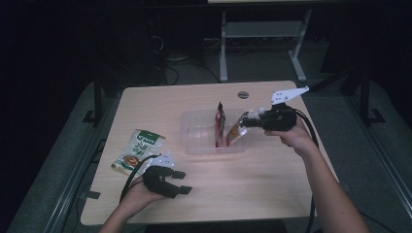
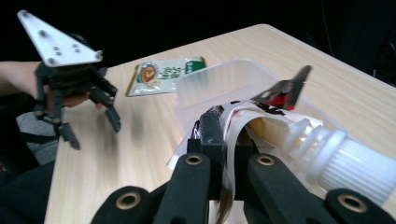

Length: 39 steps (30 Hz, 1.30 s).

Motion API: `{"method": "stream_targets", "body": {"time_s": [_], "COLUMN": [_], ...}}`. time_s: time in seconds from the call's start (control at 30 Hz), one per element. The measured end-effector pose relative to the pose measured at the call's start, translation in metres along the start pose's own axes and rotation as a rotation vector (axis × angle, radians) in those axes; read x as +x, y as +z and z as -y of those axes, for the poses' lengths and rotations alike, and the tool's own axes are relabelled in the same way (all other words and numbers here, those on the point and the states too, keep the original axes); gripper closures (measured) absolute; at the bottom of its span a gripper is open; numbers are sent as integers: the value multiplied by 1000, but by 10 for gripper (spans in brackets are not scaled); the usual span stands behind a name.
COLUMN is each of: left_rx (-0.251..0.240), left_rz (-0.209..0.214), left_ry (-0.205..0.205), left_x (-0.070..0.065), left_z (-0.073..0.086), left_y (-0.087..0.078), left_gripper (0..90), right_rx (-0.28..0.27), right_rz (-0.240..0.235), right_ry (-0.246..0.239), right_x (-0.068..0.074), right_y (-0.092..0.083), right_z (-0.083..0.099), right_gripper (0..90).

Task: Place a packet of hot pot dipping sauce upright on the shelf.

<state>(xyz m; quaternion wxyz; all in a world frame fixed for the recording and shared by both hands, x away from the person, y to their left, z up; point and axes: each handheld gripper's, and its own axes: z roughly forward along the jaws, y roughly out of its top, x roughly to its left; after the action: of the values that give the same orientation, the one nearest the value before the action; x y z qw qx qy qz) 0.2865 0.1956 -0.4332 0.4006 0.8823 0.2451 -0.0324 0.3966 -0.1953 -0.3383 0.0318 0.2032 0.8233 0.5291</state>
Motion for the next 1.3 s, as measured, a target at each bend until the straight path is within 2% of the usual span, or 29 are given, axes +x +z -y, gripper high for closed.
{"method": "stream_targets", "body": {"time_s": [0.03, 0.33, 0.47, 0.77, 0.8, 0.93, 1.3], "left_rx": [-3, -5, -7, -5, -3, 1, 4], "left_rz": [1, 7, 6, 9, 6, 10, 13], "left_ry": [-1, -1, -1, -8, 1, -8, -6], "left_x": [1, 1, 1, 0, 0, 0, 0], "left_z": [0, -1, -1, 0, -1, 0, 0], "left_y": [0, 2, 1, 1, 1, 3, 3], "left_gripper": [357, 357, 357, 357, 357, 358, 359], "right_rx": [0, 21, 39, 71, 77, 109, 105], "right_rz": [0, 28, 48, 69, 74, 99, 84], "right_ry": [0, 22, 29, 25, 22, 9, -30], "right_x": [0, -29, -34, -37, -37, -36, -31], "right_y": [0, 6, 6, -1, -1, -4, 6], "right_z": [0, -3, -2, 4, 4, 4, -5], "right_gripper": [887, 887, 886, 886, 884, 884, 885]}}
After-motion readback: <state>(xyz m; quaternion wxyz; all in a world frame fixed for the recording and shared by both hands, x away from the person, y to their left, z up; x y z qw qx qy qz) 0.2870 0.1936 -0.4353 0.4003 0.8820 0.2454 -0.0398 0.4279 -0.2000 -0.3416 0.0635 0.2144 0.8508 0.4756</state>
